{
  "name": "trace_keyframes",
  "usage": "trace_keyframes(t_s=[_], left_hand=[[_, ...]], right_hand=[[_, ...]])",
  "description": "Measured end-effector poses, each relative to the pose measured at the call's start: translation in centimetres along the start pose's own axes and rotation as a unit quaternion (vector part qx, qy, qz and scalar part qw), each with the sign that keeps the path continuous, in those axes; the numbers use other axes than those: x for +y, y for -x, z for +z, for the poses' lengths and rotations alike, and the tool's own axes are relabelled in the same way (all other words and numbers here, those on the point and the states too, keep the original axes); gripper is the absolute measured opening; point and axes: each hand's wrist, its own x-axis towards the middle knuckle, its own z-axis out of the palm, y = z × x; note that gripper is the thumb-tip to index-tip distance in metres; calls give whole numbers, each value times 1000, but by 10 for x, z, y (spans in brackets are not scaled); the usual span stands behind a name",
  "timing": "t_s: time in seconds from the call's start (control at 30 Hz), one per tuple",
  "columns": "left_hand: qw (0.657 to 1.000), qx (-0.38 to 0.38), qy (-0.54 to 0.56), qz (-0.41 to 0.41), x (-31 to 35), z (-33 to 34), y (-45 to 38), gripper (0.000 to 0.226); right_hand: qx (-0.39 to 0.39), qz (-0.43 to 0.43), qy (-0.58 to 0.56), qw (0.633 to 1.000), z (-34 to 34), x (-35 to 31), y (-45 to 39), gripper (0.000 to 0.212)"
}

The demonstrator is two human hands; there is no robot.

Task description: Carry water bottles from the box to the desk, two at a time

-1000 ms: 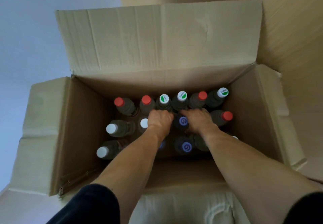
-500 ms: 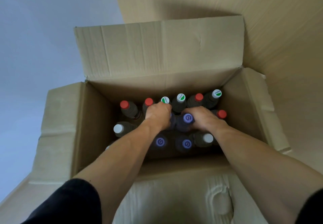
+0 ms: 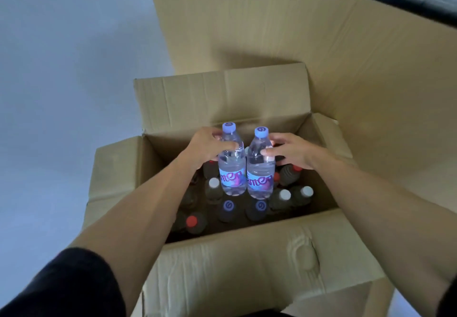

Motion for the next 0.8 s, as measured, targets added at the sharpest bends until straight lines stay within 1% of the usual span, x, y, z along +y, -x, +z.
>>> trace_keyframes(t_s=[0.1, 0.2, 0.27, 0.33, 0.37, 0.4, 0.47, 0.57, 0.6, 0.7, 0.73, 0.77, 0.8], left_hand=[[996, 3, 86, -2, 13, -8, 6, 21], [988, -16, 150, -30, 24, -13, 12, 13], [981, -39, 187, -39, 30, -12, 14, 19], [965, -58, 254, -41, 36, -8, 15, 27], [960, -62, 269, -40, 40, -8, 17, 31], [959, -71, 273, -43, 44, -8, 17, 34], [964, -89, 246, -49, 48, -10, 17, 38], [969, -110, 214, -53, 48, -14, 21, 47], [965, -129, 219, -60, 47, -12, 23, 48], [956, -196, 208, -62, 45, -14, 31, 40], [954, -212, 195, -79, 48, -11, 33, 36], [958, -222, 171, -62, 41, -16, 33, 32], [953, -256, 151, -50, 42, -16, 36, 25]], right_hand=[[0, -7, -75, 997, 6, -13, 8, 32], [29, -8, -120, 992, 12, -24, 12, 28], [43, -4, -144, 989, 14, -30, 15, 26], [51, 1, -162, 986, 18, -33, 18, 25], [56, 3, -168, 984, 20, -33, 20, 26], [60, 5, -173, 983, 23, -32, 22, 27], [69, 10, -182, 981, 28, -29, 27, 29], [75, 16, -219, 973, 37, -26, 32, 25], [78, 16, -232, 969, 40, -25, 34, 25], [105, 16, -271, 957, 49, -20, 40, 25], [117, 18, -282, 952, 50, -18, 43, 24], [128, 24, -291, 948, 52, -15, 46, 24], [136, 31, -295, 945, 53, -13, 49, 25]])
